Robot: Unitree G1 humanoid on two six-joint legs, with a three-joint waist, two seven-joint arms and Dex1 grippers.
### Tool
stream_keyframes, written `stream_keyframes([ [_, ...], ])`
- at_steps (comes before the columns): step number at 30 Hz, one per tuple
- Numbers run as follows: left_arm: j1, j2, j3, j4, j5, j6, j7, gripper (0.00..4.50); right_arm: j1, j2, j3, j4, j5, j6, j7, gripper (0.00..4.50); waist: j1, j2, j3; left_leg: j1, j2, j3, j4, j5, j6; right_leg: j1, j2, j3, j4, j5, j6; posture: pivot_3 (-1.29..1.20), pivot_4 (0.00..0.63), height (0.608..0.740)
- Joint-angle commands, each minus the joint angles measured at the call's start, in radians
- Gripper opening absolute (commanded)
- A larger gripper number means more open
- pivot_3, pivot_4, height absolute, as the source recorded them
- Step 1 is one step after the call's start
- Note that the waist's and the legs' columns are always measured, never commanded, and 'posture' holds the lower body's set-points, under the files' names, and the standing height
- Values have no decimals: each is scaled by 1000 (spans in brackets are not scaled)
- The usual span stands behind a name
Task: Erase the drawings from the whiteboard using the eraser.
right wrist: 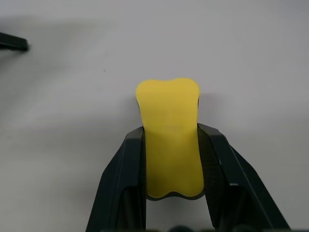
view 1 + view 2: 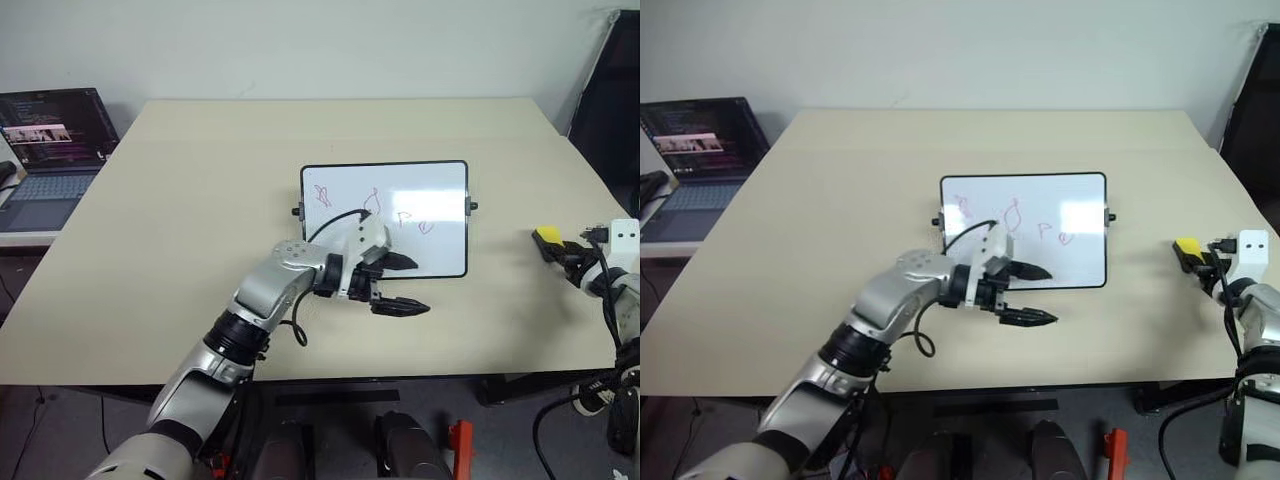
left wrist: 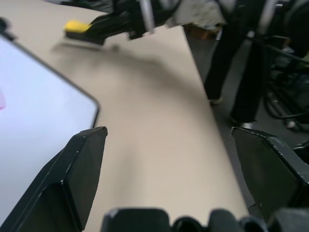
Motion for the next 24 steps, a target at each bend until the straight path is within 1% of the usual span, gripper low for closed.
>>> stream_keyframes([
  [1, 20, 64, 75, -57, 6, -30, 9, 4500, 39, -15, -59, -356, 92, 123, -40, 1144, -2, 0, 0, 0, 0, 0, 0, 0, 0, 0, 0, 0, 0, 0, 0, 0, 150, 740],
  [3, 47, 122, 132, -87, -8, -29, 13, 4500, 40, -4, -57, -571, 139, 209, -85, 1144, -5, 1, 0, 0, 0, 0, 0, 0, 0, 0, 0, 0, 1, 0, 0, 0, 150, 740],
  [5, 87, 181, 192, -118, -24, -30, 16, 4500, -2, 25, -10, -733, 174, 277, -124, 1144, -12, 1, 0, 0, 1, -1, 0, 0, 0, -1, 0, 0, 1, 0, 0, 0, 150, 740],
  [7, 131, 211, 254, -143, -46, -43, 30, 4500, -66, 76, 59, -820, 198, 321, -148, 1144, -13, 0, 0, 0, 2, -1, 0, 0, 0, -1, 2, -1, 2, -1, 0, 0, 150, 740],
  [10, 206, 232, 354, -147, -58, -72, 75, 4500, -171, 187, 216, -852, 166, 314, -148, 1143, -17, 0, 0, 0, 2, -2, 0, 0, 0, 0, 2, -1, 2, -1, 1, 0, 150, 740],
  [13, 282, 266, 424, -138, -50, -97, 109, 4500, -248, 314, 369, -783, 75, 238, -147, 1143, -17, 0, 0, 0, 3, -2, 0, 0, 0, -1, 2, -2, 2, 0, -1, 0, 150, 740],
  [16, 340, 280, 461, -140, -47, -118, 139, 4500, -284, 396, 498, -646, -62, 102, -148, 1142, -3, -1, 0, -2, 3, -2, 0, 0, 0, -2, 1, -3, 1, 0, -2, 0, 150, 740],
  [18, 374, 281, 472, -160, -45, -119, 160, 4500, -311, 445, 562, -527, -150, -7, -159, 1132, 9, -1, 0, -2, 2, -2, 0, 0, 0, -2, 0, -3, 0, 0, -2, 0, 150, 740],
  [21, 406, 272, 477, -199, -58, -108, 184, 4500, -356, 504, 575, -381, -202, -109, -169, 1123, 17, -1, 0, -2, 2, -1, 0, 0, 0, -2, 0, -3, 0, 1, -2, 0, 150, 740],
  [24, 425, 266, 471, -216, -58, -106, 203, 4500, -390, 544, 569, -272, -229, -171, -169, 1123, 20, -1, 0, -2, 2, -2, 0, 0, 0, -2, -1, -4, 0, 1, -3, 0, 150, 740],
])
